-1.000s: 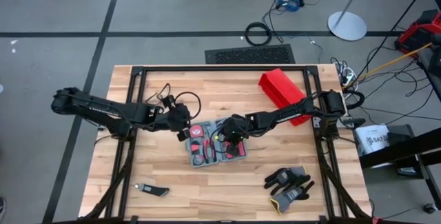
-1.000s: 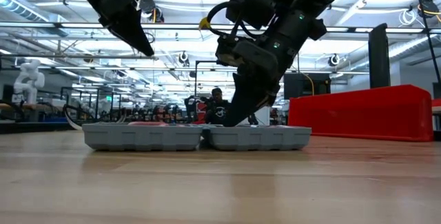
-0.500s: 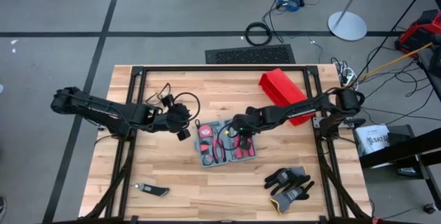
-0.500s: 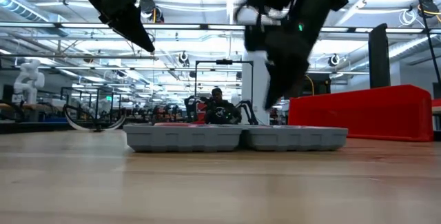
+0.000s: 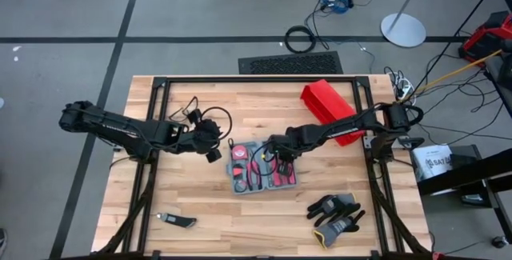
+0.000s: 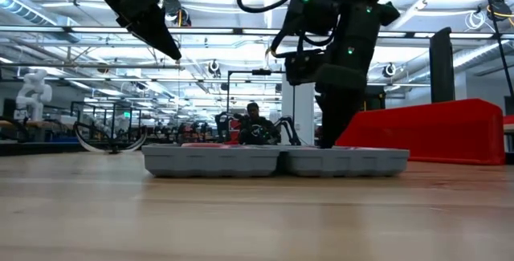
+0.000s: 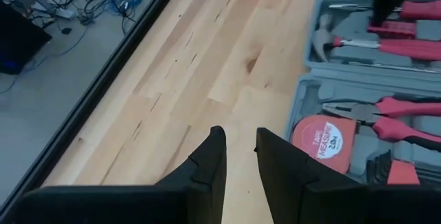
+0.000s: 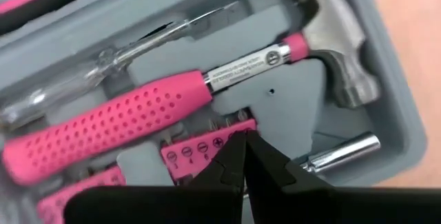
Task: Prefit tool cases
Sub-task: Adjust tools inside the tool box
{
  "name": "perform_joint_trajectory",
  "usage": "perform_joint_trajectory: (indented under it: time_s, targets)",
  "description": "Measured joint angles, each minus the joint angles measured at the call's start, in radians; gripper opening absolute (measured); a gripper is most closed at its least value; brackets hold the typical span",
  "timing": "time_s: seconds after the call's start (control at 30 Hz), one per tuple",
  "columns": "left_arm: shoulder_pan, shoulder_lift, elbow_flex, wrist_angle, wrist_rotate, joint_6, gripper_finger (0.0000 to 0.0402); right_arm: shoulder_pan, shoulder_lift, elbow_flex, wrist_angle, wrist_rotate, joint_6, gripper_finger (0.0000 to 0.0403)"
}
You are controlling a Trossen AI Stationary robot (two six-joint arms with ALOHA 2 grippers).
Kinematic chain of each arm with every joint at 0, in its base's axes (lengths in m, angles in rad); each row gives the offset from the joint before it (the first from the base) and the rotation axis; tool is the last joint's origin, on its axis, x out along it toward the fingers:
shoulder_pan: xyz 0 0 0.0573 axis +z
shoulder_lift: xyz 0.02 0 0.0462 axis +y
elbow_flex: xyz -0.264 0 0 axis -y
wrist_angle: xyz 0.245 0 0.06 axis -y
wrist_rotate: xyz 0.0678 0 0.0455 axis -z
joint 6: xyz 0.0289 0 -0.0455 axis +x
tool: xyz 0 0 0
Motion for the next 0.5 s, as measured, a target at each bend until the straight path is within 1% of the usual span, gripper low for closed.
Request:
perform_joint_trajectory:
  time_s: [0.07,0.23,0.37,0.5]
  targets:
    - [0.0,0.0,0.0,0.0,-0.006,0.0,0.0086,-0.003,0.01,0.019,-0.038,-0.036,-0.001,0.0]
    - [0.0,0.0,0.0,0.001,-0.008,-0.002,0.0086,-0.002,0.083,0.057,-0.102,-0.049,-0.024,0.0]
    - [0.0,0.0,0.0,0.017,-0.008,-0.002,0.0086,-0.001,0.13,0.064,-0.086,-0.042,-0.044,0.0]
    - [0.0,0.0,0.001,0.027,-0.008,-0.001,0.0086,-0.002,0.143,0.067,-0.055,-0.04,-0.053,0.0]
